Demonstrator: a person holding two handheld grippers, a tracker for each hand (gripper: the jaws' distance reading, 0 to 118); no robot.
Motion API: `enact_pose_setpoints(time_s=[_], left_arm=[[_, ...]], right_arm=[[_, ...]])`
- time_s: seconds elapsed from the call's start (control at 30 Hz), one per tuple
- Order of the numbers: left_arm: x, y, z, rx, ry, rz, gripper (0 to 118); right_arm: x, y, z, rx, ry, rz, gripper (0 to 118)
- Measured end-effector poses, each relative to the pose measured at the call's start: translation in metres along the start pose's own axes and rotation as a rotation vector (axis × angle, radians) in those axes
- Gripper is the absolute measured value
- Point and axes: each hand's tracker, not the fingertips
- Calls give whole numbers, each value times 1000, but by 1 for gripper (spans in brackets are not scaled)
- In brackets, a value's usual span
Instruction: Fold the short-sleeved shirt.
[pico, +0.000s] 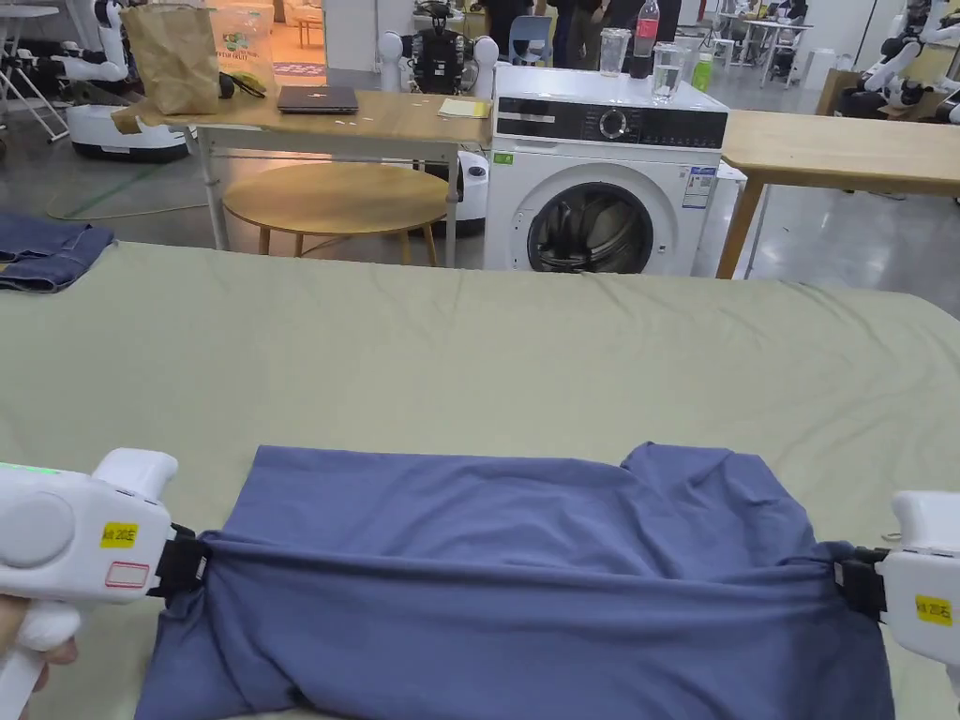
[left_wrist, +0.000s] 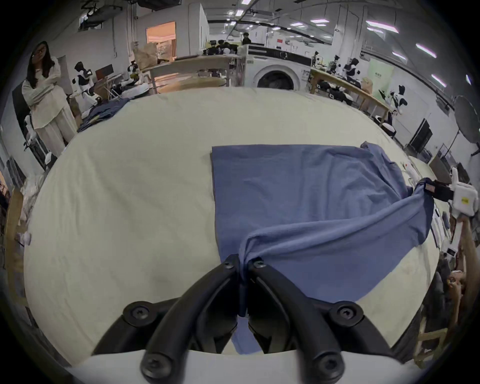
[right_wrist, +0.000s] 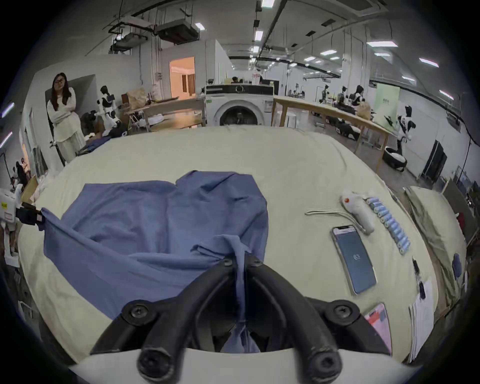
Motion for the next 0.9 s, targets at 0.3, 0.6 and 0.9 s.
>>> enact_pose_setpoints(time_s=[0.3, 0.6, 0.9], left_arm=[[-1, -5, -34, -39, 10, 16, 112], [6, -71, 39, 81, 106, 69, 0], [15, -96, 36, 54, 21, 162, 67]], right_arm=[[11, -12, -36, -102, -7, -72, 118], [12, -61, 51, 28, 24, -128, 0], [-1, -102, 81, 38, 26, -112, 0]])
